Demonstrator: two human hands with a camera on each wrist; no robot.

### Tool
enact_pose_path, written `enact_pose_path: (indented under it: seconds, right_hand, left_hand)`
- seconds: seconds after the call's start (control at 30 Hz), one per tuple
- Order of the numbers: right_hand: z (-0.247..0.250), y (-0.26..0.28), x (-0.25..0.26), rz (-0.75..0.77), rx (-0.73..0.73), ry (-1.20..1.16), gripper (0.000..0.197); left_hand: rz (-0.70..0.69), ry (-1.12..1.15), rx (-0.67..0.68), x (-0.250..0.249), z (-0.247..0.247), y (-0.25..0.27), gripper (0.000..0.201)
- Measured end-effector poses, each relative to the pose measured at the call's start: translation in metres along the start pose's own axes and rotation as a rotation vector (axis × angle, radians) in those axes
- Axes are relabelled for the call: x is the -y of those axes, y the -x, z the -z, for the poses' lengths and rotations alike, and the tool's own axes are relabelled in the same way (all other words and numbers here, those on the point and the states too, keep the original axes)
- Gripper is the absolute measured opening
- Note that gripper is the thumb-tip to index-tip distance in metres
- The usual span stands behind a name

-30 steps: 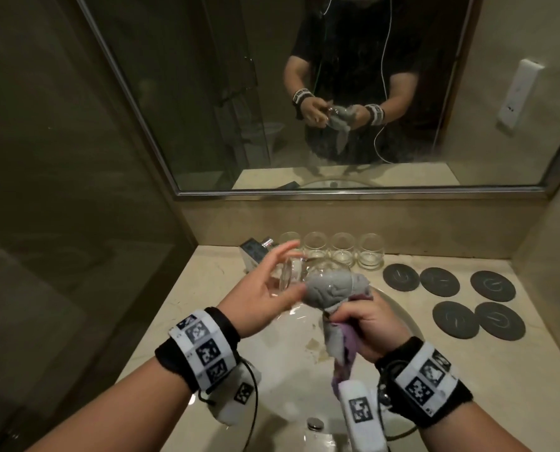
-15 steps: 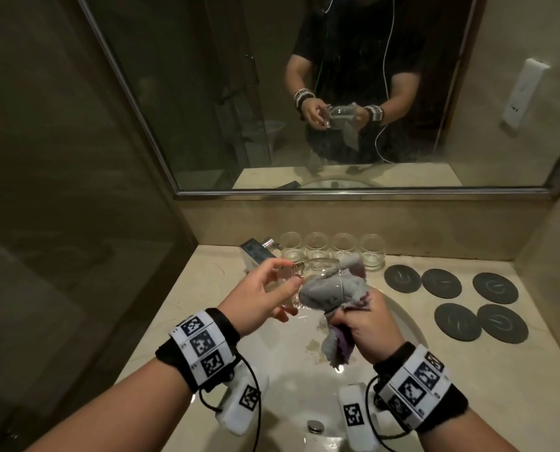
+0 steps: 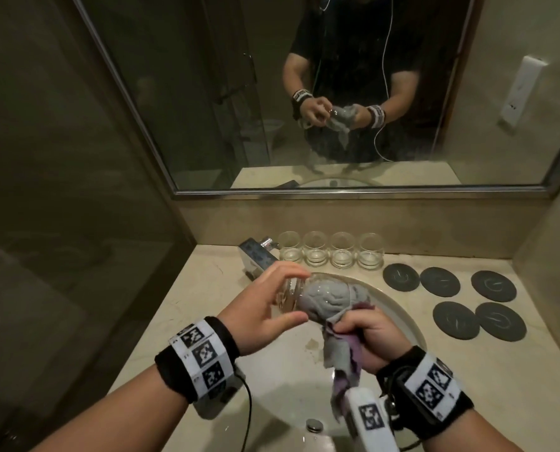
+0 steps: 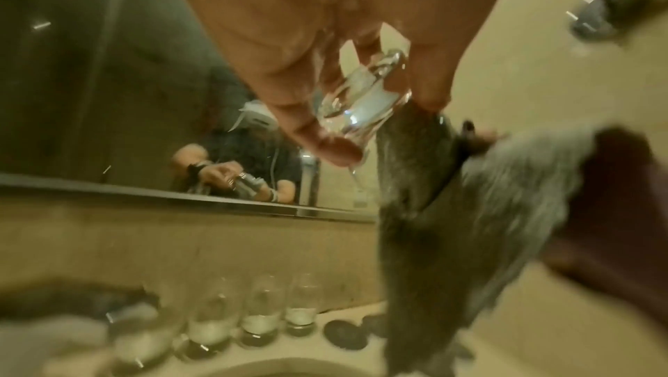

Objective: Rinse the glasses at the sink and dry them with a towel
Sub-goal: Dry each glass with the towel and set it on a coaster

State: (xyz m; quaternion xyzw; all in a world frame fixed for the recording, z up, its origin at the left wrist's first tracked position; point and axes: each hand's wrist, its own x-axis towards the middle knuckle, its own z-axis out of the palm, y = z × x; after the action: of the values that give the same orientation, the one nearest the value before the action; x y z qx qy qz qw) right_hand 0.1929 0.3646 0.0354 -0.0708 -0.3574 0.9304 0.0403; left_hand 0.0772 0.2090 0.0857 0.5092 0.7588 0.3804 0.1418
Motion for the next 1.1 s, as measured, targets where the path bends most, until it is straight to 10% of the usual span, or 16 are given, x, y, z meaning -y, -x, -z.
enact_pose_path:
  seconds: [0.2, 0.63, 0.87, 1.1]
  right_hand:
    - [0.003, -0.001, 0.000, 0.155, -0.022, 0.299, 0.053]
    - [-0.001, 0.009, 0.027, -0.013, 0.138, 0.637, 0.047]
    - [0.005, 0.006, 0.011, 0.099, 0.092, -0.022, 0.056]
    - [-0.006, 0.013, 0.032, 0.080, 0.163, 0.776, 0.038]
  left_hand:
    - [0.243, 0.301, -0.006, -0.008, -0.002, -0.006, 0.033]
    - [0.172, 0.322, 0.026, -0.005, -0.002, 0.002, 0.042]
    - [-0.099, 0.090, -0.083, -0.008, -0.002, -0.005, 0.047]
    - [0.118, 0.320, -0.004, -0.009, 0.006, -0.002, 0.043]
